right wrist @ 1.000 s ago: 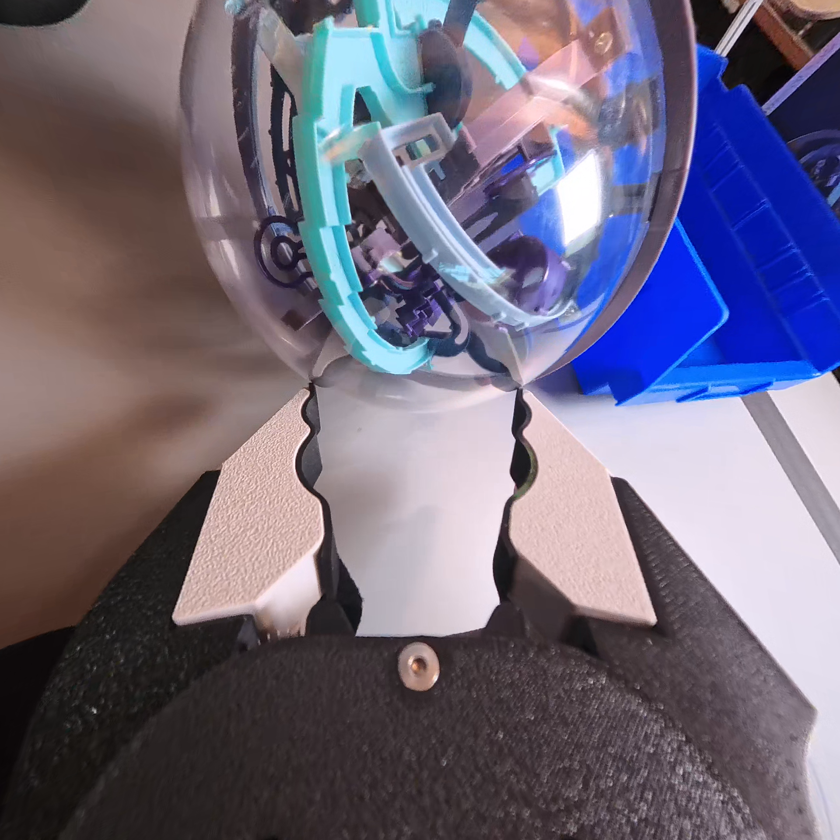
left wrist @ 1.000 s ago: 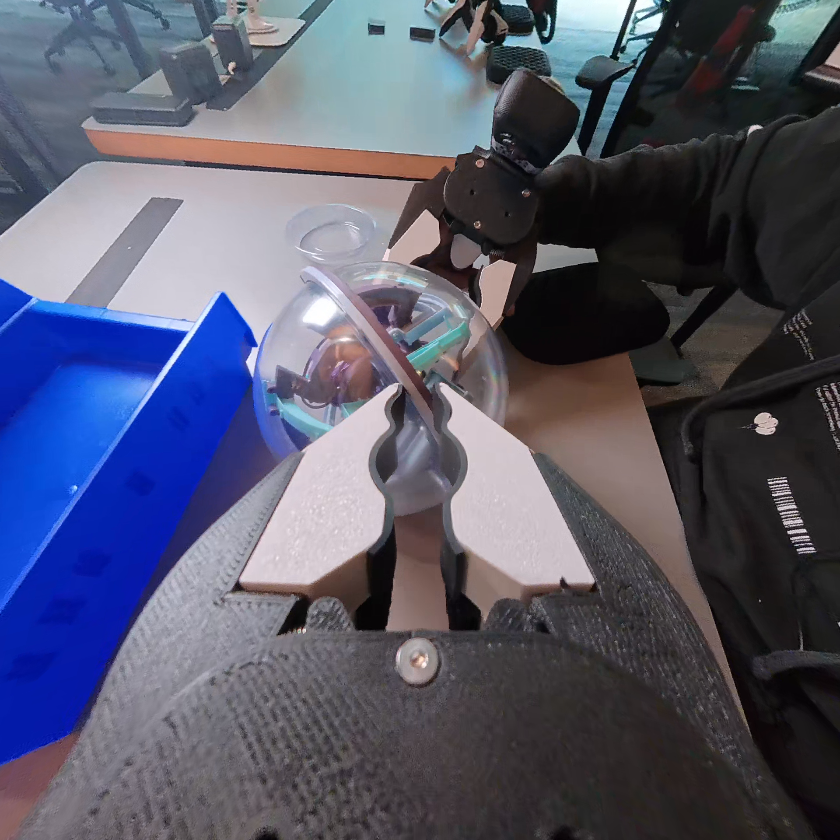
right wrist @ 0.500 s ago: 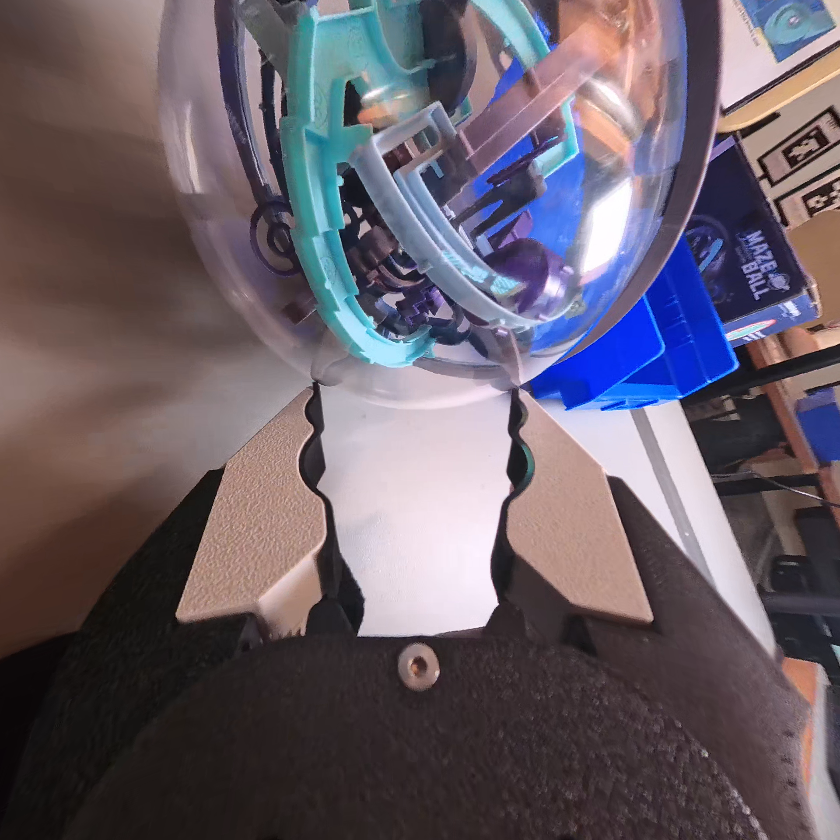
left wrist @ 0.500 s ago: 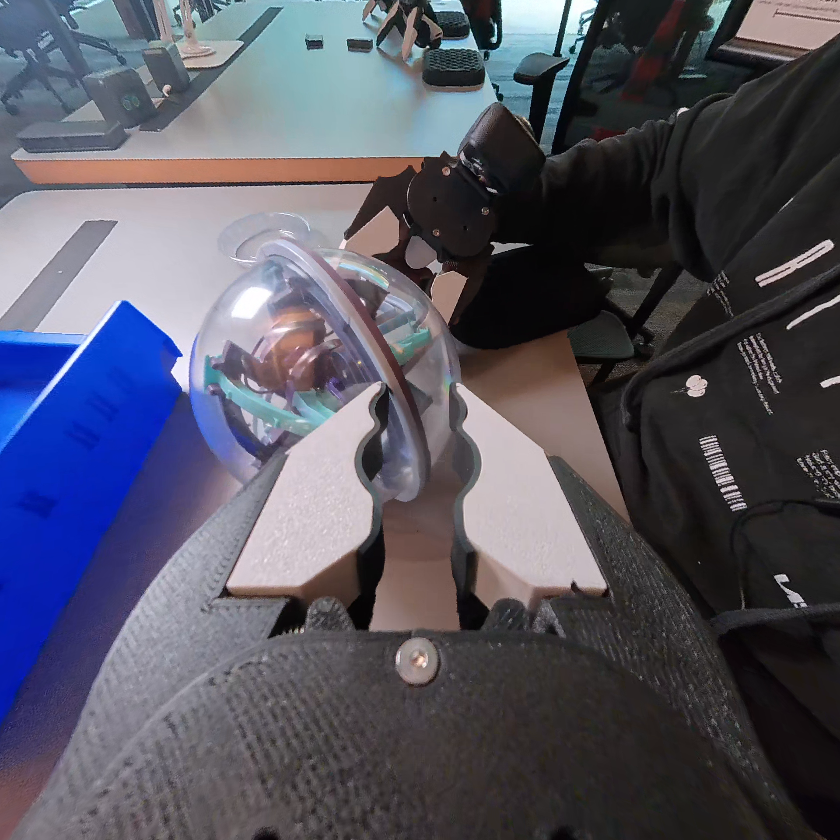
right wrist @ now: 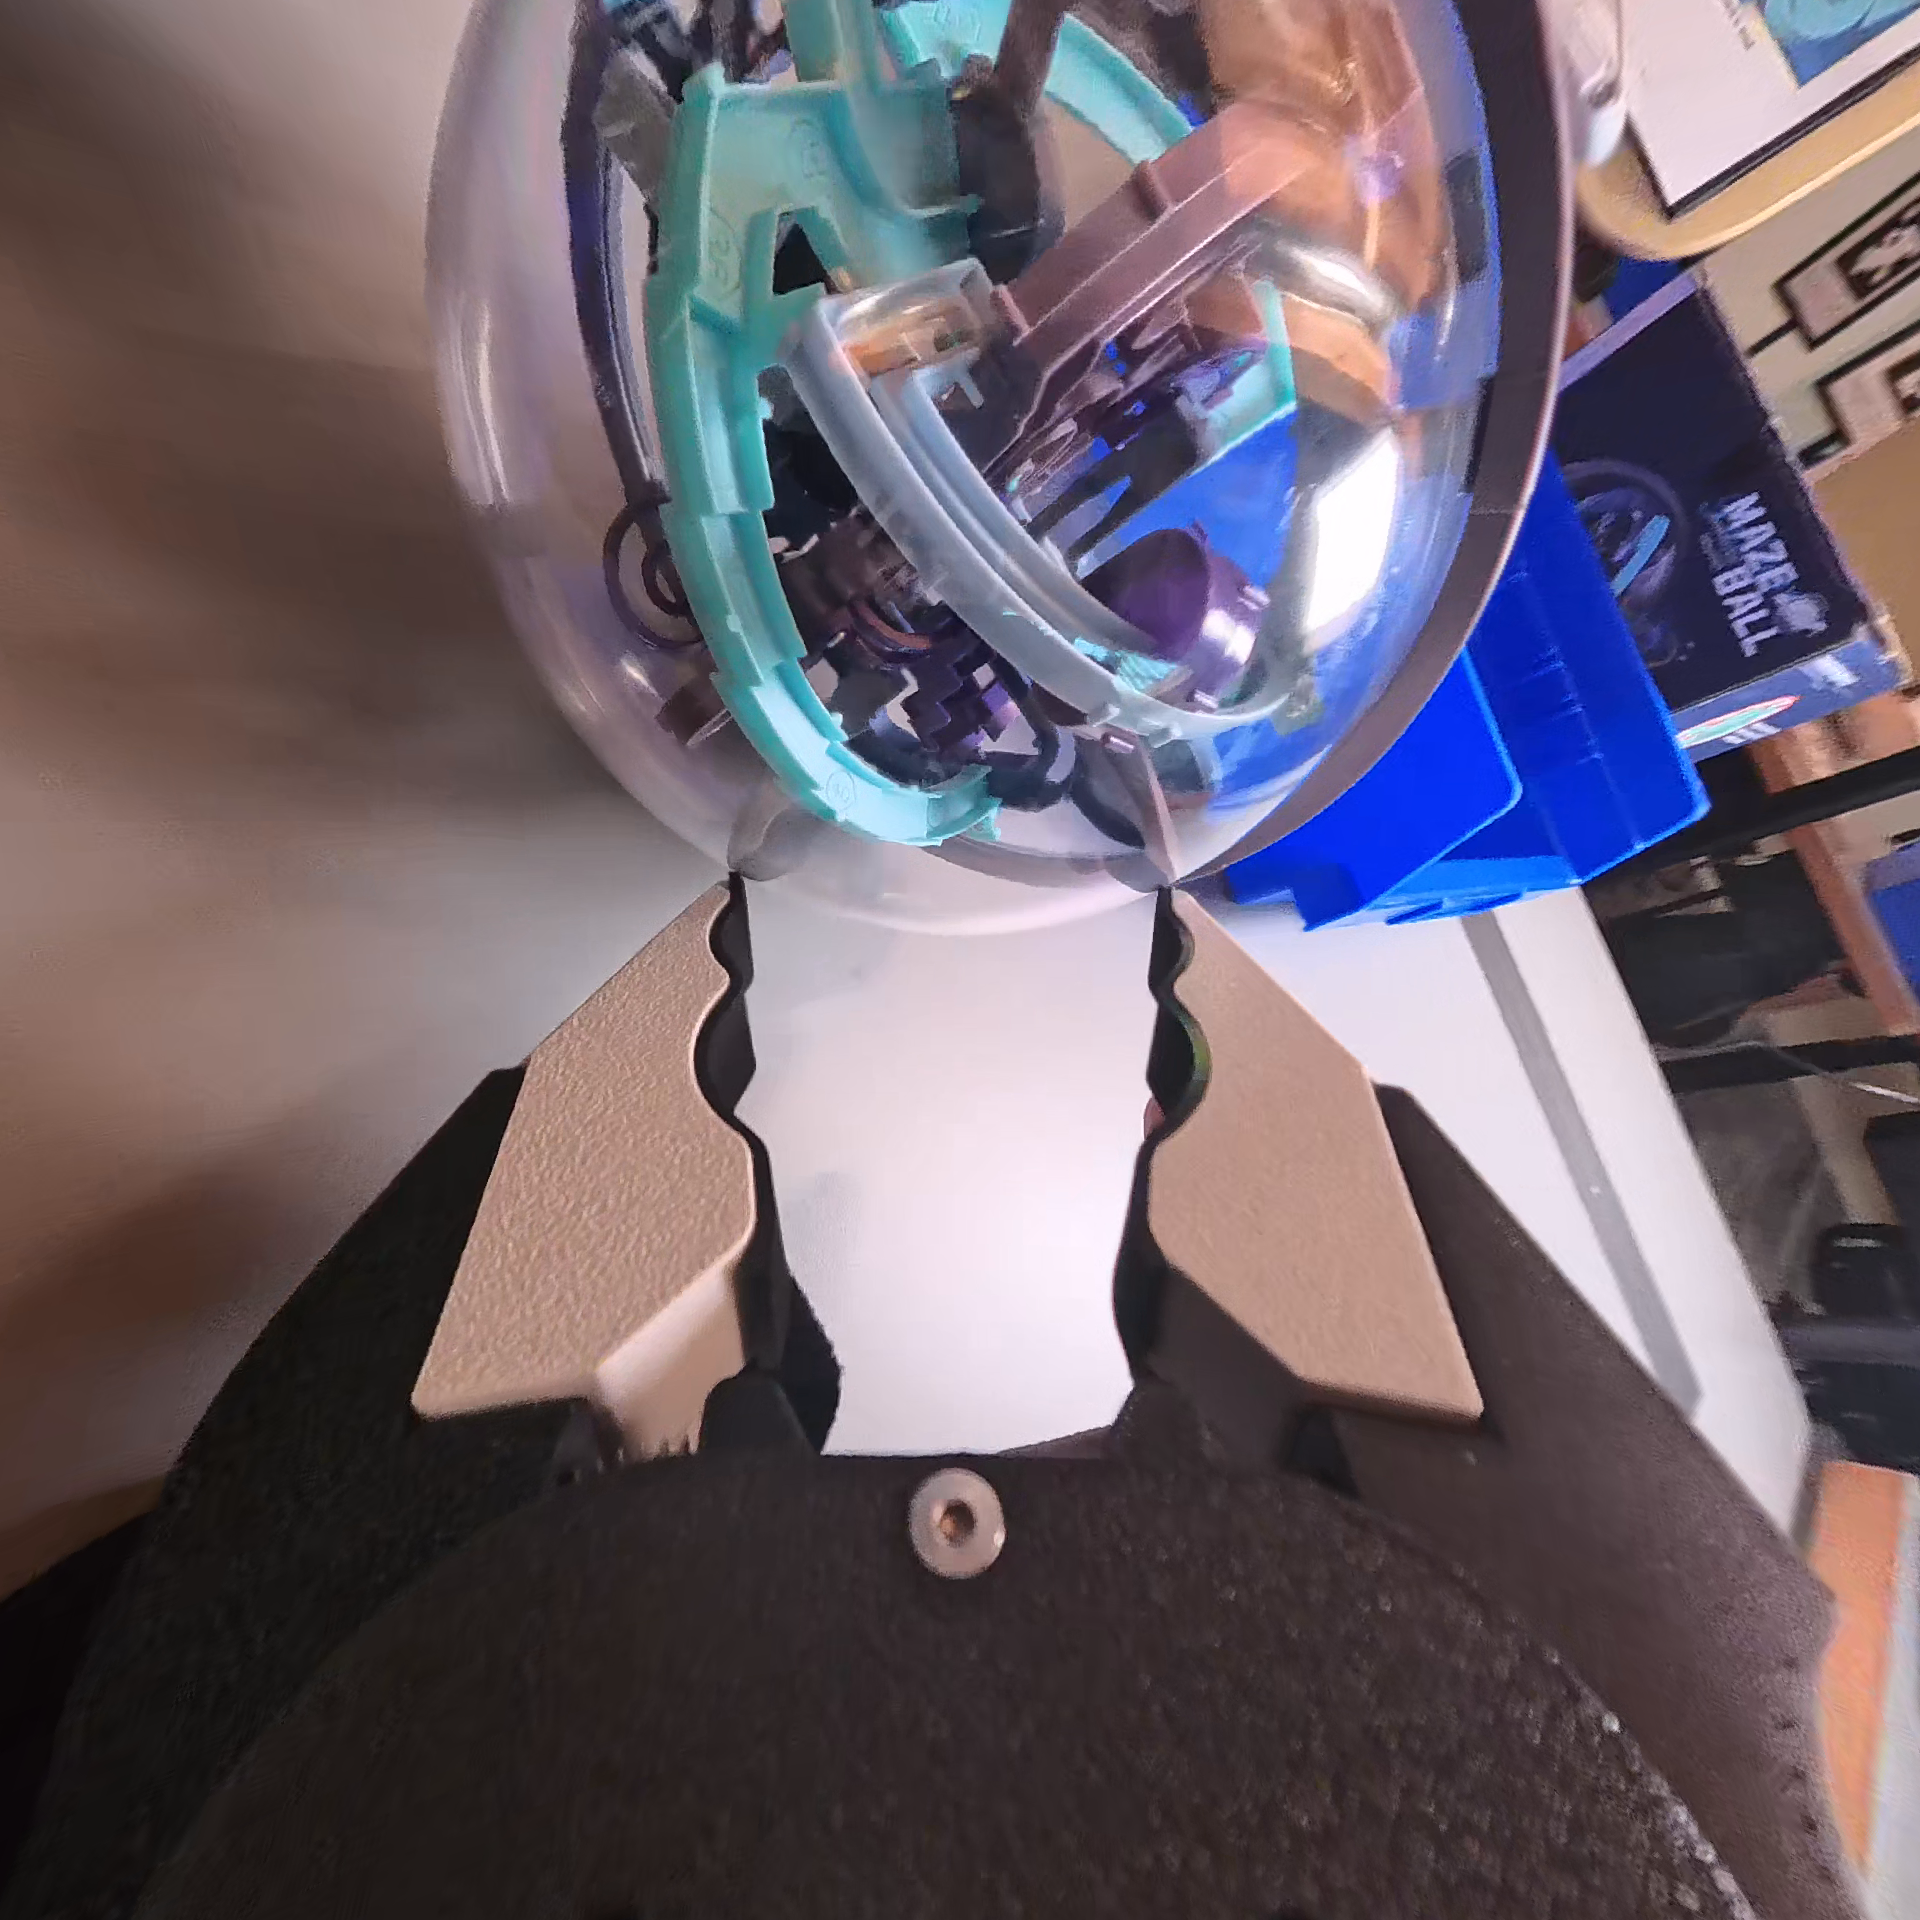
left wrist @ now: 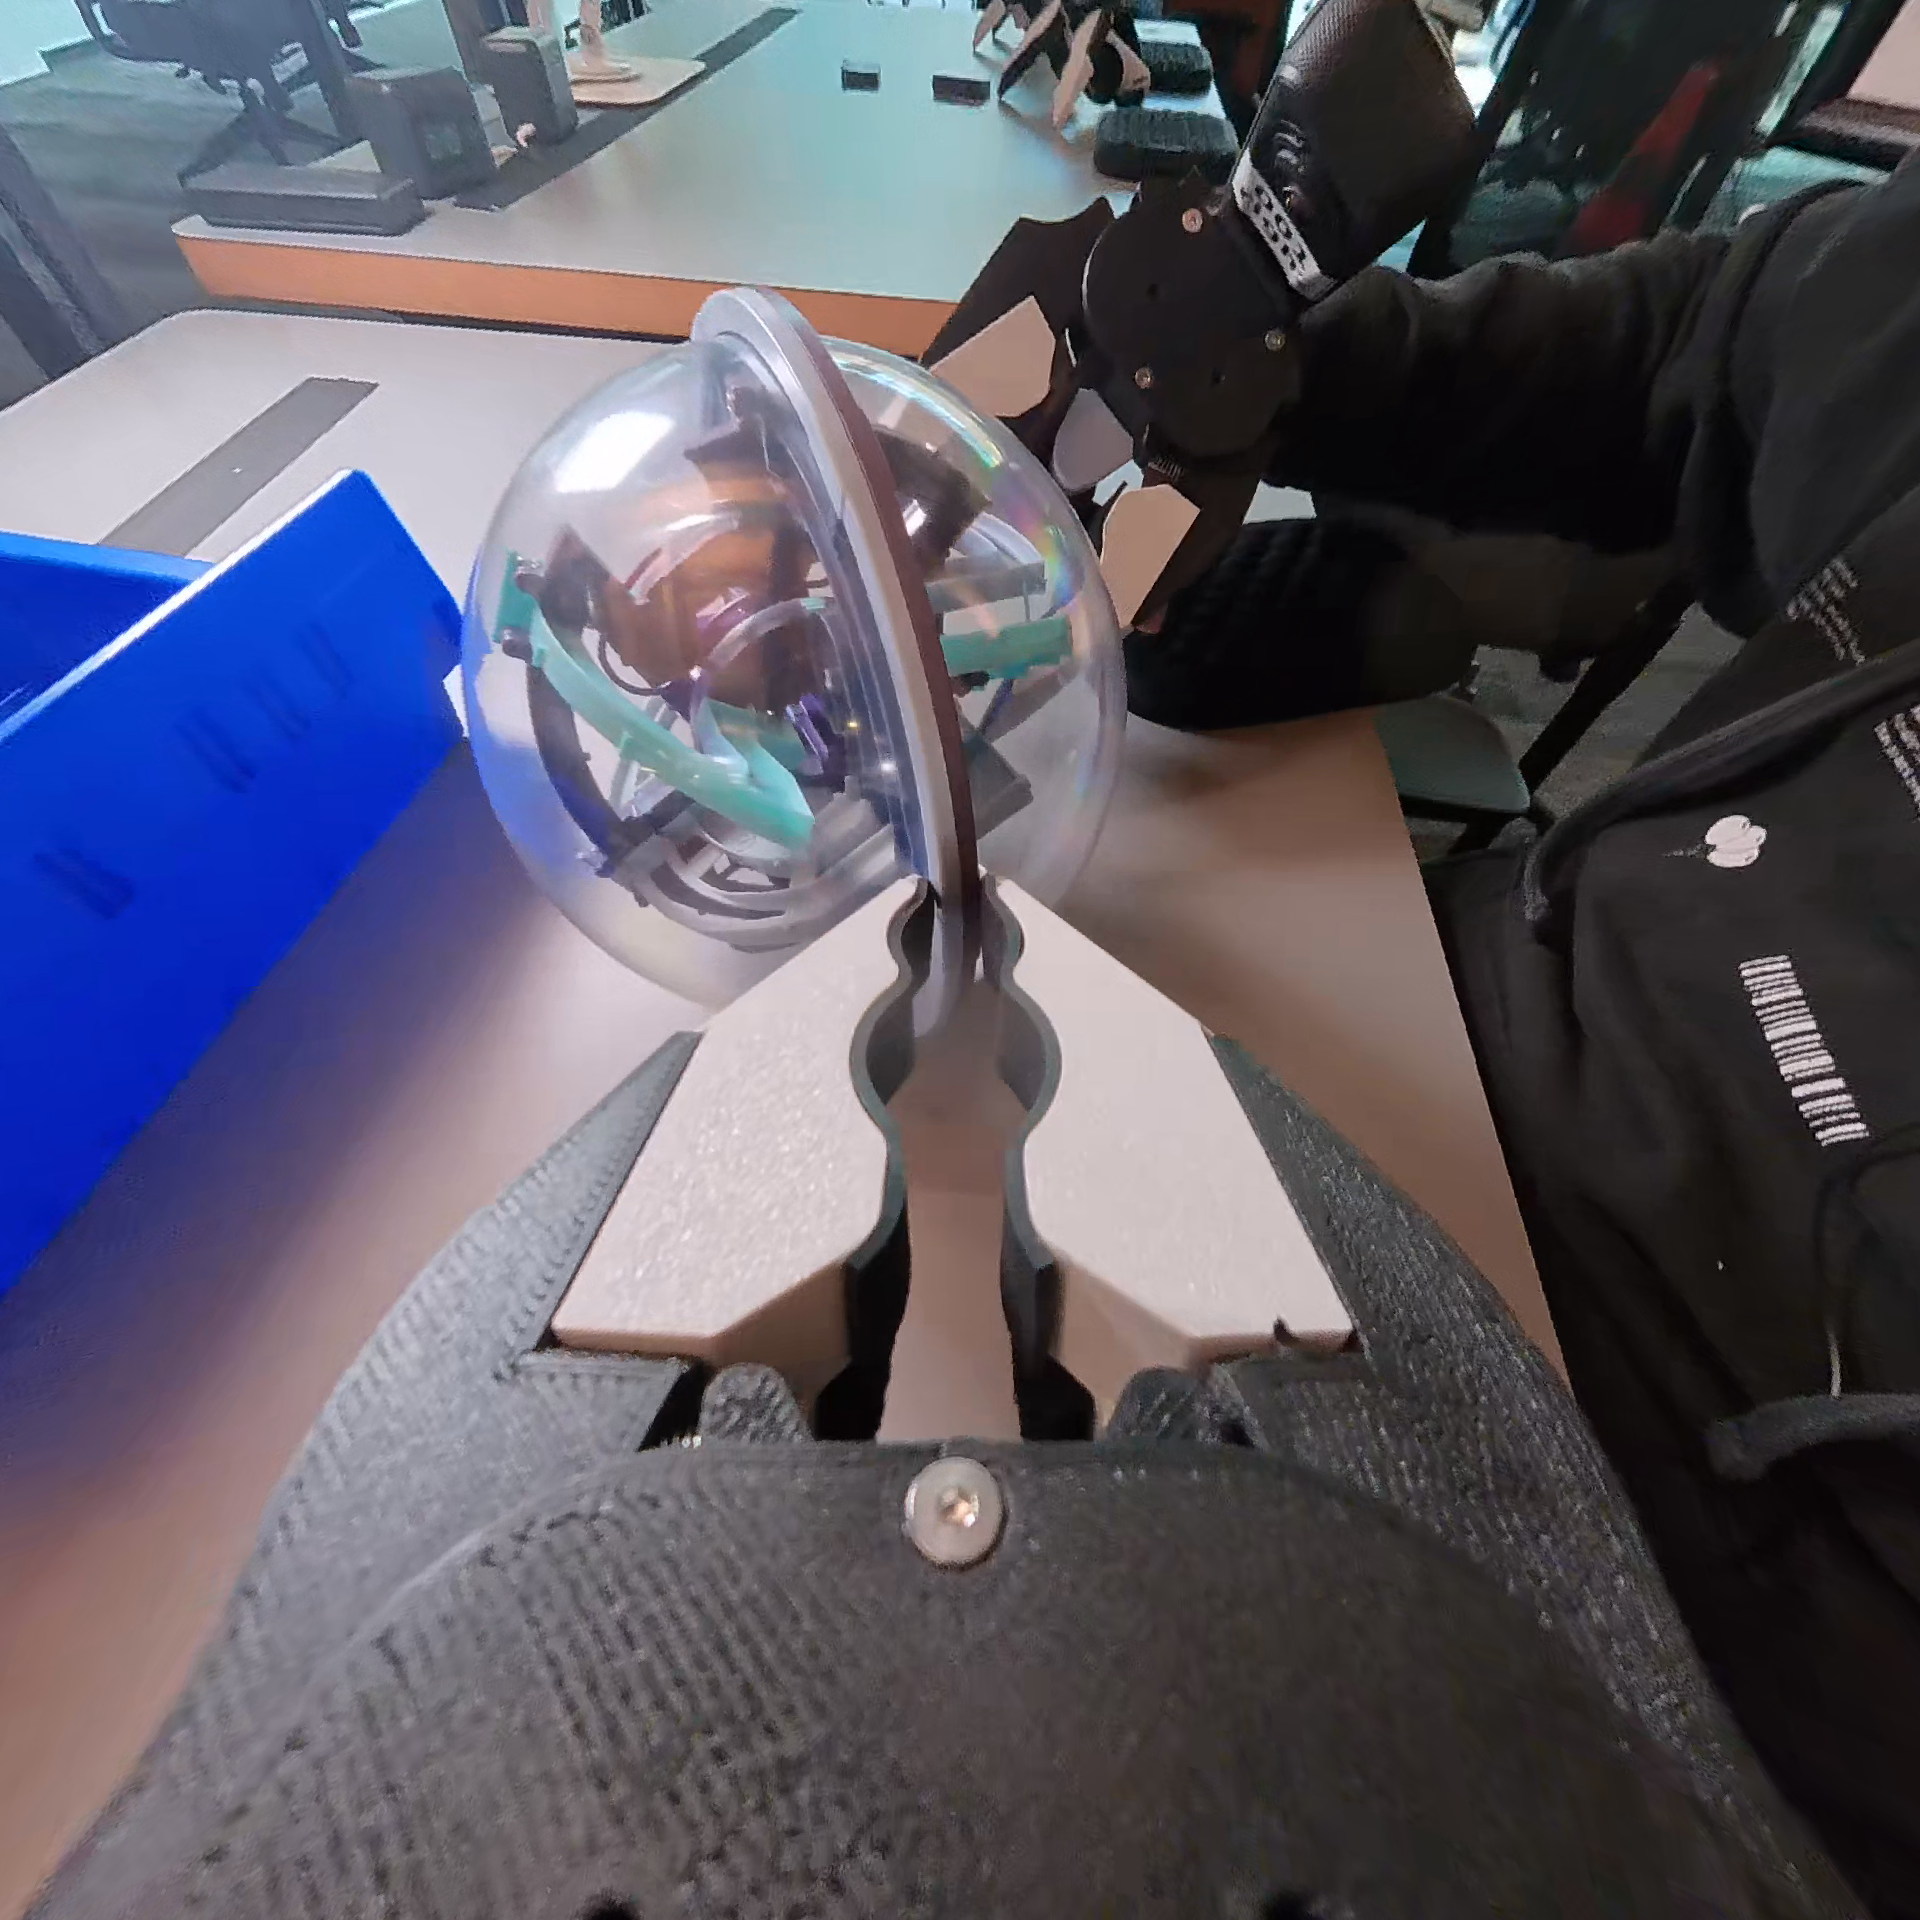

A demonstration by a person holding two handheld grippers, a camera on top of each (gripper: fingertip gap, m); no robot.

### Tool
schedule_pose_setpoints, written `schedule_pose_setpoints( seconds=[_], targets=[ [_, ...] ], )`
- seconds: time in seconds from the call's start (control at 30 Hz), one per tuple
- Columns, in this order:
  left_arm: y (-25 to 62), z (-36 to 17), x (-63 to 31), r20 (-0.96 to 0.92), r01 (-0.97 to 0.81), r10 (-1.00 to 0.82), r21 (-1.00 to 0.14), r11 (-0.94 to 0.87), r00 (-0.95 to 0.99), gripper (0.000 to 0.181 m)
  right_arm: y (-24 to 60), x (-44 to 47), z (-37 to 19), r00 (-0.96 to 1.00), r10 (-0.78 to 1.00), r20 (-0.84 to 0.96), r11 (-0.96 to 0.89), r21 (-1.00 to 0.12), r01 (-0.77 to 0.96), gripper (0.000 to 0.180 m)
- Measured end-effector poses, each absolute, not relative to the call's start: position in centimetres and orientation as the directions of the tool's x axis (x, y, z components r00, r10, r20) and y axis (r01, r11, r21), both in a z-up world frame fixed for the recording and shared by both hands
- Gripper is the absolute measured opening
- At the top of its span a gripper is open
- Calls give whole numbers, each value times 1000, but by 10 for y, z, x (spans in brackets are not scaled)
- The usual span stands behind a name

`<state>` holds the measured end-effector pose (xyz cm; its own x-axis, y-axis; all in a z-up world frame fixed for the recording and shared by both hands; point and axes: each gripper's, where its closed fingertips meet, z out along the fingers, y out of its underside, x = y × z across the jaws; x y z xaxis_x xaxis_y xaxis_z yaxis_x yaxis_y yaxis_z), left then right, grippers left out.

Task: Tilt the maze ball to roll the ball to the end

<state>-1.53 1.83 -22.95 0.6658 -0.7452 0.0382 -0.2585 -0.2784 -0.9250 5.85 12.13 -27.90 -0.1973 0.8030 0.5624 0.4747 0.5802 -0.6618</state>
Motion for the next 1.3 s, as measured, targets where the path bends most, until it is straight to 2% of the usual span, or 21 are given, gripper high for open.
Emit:
schedule_pose_setpoints(
  seconds=[0.23, 0.47, 0.7, 0.87, 0.97, 1.07, 1.17, 1.27, 1.3],
  targets=[
    [38, -218, -22, 158, -131, -728, -937, -324, 667, 7, 130, 54, -281, -236, 892, 385, 451, -732, 512, 75],
    [51, -210, -22, 212, -74, -725, -937, -341, 655, 7, 139, 53, -285, -265, 920, 289, 389, -751, 534, 74],
    [52, -210, -9, 189, -86, -730, -943, -321, 657, 4, 155, 66, -257, -186, 886, 425, 449, -686, 572, 74],
    [58, -218, 3, 72, -196, -731, -941, -275, 679, 0, 115, 58, -204, -198, 887, 417, 455, -722, 521, 76],
    [68, -220, 12, -9, -273, -725, -929, -248, 689, 1, 101, 48, -215, -205, 874, 441, 470, -656, 591, 80],
    [76, -219, 12, -74, -329, -715, -917, -224, 696, 4, 115, 37, -229, -152, 801, 579, 539, -585, 606, 67],
    [76, -209, -2, -111, -347, -700, -915, -205, 706, 8, 130, 24, -227, -113, 764, 635, 569, -581, 582, 61],
    [67, -196, -34, -106, -340, -662, -911, -235, 742, 19, 141, 9, -216, -154, 749, 644, 610, -580, 540, 61],
    [66, -192, -52, -133, -348, -625, -907, -236, 769, 17, 144, 4, -212, -185, 735, 653, 636, -567, 524, 62]
  ],
)
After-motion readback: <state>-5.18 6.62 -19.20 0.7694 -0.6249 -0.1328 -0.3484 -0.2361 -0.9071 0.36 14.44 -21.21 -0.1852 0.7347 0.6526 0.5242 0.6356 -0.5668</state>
